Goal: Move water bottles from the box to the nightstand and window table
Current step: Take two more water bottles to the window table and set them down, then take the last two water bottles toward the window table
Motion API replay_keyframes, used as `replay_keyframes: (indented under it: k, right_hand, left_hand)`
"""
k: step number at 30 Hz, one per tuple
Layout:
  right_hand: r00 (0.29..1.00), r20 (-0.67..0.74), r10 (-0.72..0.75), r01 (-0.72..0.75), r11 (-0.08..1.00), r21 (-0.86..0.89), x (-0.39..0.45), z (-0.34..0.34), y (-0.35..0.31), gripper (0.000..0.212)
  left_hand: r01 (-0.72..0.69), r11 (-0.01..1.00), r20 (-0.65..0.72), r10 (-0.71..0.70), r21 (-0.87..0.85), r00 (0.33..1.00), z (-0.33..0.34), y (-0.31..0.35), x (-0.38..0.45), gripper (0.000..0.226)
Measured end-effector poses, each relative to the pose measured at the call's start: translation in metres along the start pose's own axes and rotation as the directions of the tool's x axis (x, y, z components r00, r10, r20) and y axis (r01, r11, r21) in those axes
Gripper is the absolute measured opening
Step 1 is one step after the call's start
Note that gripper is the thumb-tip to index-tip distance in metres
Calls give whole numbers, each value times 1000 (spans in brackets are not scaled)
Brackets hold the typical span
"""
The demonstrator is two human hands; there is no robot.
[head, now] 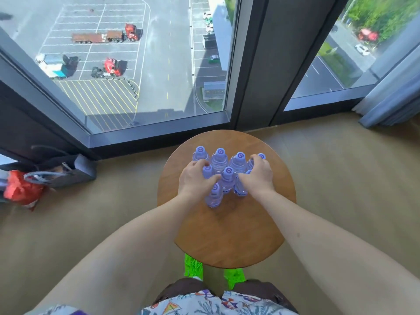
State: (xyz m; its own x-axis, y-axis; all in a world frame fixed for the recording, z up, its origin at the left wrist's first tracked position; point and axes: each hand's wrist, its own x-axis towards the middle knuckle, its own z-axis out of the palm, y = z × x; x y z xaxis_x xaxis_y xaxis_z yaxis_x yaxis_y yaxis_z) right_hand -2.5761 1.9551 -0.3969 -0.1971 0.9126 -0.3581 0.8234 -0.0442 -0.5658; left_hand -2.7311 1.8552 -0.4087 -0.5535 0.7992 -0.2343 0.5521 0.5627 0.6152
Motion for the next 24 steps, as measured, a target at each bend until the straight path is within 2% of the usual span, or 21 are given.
replay_keyframes:
  k: [2,3,5,11,16,20,24]
  right_hand:
    - [990,43,-132,133,991,-31,-10,-20,-22,66]
    - [986,64,-151,154,987,-42,-6,-22,-28,68]
    - [959,106,-264,272,960,-66,-14,-36,-46,69]
    - [810,261,-525,557,828,-64,-55,-46,-93,72]
    - [630,372,-681,738,674,-16,-130,-20,-116,71]
    - [435,441,-785,864,502,40,-198,1,-138,68]
    - [235,510,-828,940,328,99,-289,25,-159,66]
  left_hand:
    - [-10,1000,-95,10,1,995,-26,17,-13,47]
    - [-8,1000,-82,8,4,997,-30,22,-10,47]
    - [4,1000,-142,-2,13,990,-50,35,-22,48]
    - [73,995,-388,-43,64,921,-112,49,-83,50]
    - [242,970,-563,-194,12,804,-152,21,-172,50]
    - [397,917,-657,-325,-43,680,-176,-7,-254,52]
    - [545,835,-713,-428,-78,555,-197,-32,-352,55]
